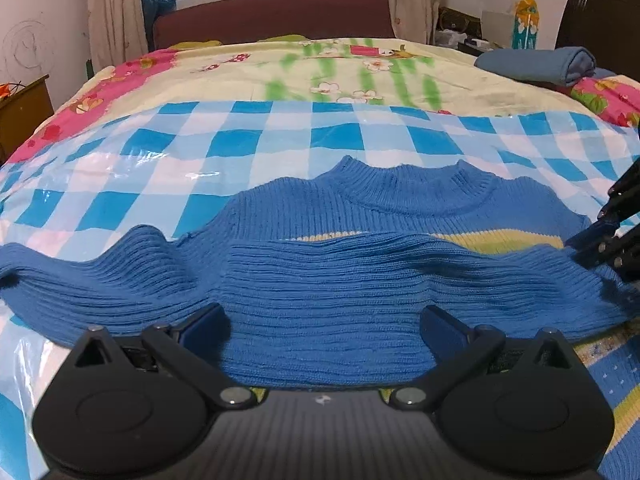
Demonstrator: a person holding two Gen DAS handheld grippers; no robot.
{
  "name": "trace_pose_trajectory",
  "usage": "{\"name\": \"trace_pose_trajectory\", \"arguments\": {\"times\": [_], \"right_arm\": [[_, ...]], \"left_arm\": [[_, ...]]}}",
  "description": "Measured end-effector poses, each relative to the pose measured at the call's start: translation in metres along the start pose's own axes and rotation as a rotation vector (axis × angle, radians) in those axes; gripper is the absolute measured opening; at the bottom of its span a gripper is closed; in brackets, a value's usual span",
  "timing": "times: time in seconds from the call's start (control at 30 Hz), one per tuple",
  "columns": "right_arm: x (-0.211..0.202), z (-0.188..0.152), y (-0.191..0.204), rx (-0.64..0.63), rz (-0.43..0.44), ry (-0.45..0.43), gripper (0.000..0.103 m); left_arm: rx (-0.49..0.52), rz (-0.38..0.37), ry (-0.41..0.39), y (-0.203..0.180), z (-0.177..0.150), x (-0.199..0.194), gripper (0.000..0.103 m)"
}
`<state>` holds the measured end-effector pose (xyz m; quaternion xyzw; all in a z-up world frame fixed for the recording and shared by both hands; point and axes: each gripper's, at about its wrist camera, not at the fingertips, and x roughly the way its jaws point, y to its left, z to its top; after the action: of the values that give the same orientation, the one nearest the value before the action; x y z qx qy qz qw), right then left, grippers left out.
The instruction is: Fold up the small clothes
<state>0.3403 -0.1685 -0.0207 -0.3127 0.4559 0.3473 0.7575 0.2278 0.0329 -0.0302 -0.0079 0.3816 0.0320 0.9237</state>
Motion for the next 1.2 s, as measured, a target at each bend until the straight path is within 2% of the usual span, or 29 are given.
{"name": "trace_pose_trajectory", "arguments": {"times": [0.17,0.3,0.33,0.4,0.47,0.57,0.63,0.67,0.77,0.87,0.93,1.03,1.13,1.17,1.2], "right_arm": [[-0.021,0.011,-0.002,0.104,-0.064,-0.080,0.006],[-0.034,0.020,-0.012,0.209,-0.089,-0.194,0.006],[-0.028,0.018,-0.014,0.239,-0.104,-0.185,0.006],[-0.008,0.013,-0.010,0.235,-0.129,-0.099,0.010],[-0.001,0.008,-0.003,0.218,-0.165,-0.085,0.013],[-0.013,0.008,-0.003,0.273,-0.188,-0.143,0.013],[-0.032,0.012,0.005,0.290,-0.217,-0.221,0.015],[-0.040,0.016,0.013,0.282,-0.207,-0.260,0.017],[-0.056,0.032,0.045,0.245,-0.034,-0.358,0.018],[-0.050,0.051,0.089,0.149,0.050,-0.387,0.019],[-0.036,0.062,0.113,0.135,0.170,-0.377,0.022],[-0.011,0.075,0.145,0.088,0.223,-0.344,0.026],[0.004,0.082,0.159,0.116,0.272,-0.357,0.029],[0.009,0.084,0.161,0.121,0.275,-0.359,0.035],[0.014,0.087,0.164,0.118,0.257,-0.367,0.034]], "left_arm": [[-0.012,0.040,-0.035,0.009,0.001,-0.011,0.103],[-0.031,0.046,-0.010,0.019,-0.004,-0.011,0.103],[-0.029,0.050,0.005,0.020,-0.007,-0.009,0.103],[-0.030,0.047,0.005,0.022,-0.012,-0.012,0.103],[-0.033,0.050,0.001,0.026,-0.014,-0.016,0.103],[-0.039,0.080,-0.011,0.034,-0.016,-0.024,0.103],[-0.052,0.095,-0.016,0.042,-0.017,-0.030,0.103],[-0.066,0.096,-0.019,0.047,-0.018,-0.034,0.103],[-0.102,0.097,-0.032,0.060,-0.021,-0.045,0.103],[-0.117,0.102,-0.042,0.070,-0.024,-0.056,0.103],[-0.117,0.110,-0.046,0.076,-0.027,-0.063,0.103],[-0.120,0.120,-0.046,0.089,-0.033,-0.075,0.103],[-0.126,0.144,-0.042,0.103,-0.042,-0.085,0.103],[-0.132,0.149,-0.040,0.106,-0.044,-0.087,0.103],[-0.138,0.154,-0.036,0.110,-0.046,-0.088,0.103]]}}
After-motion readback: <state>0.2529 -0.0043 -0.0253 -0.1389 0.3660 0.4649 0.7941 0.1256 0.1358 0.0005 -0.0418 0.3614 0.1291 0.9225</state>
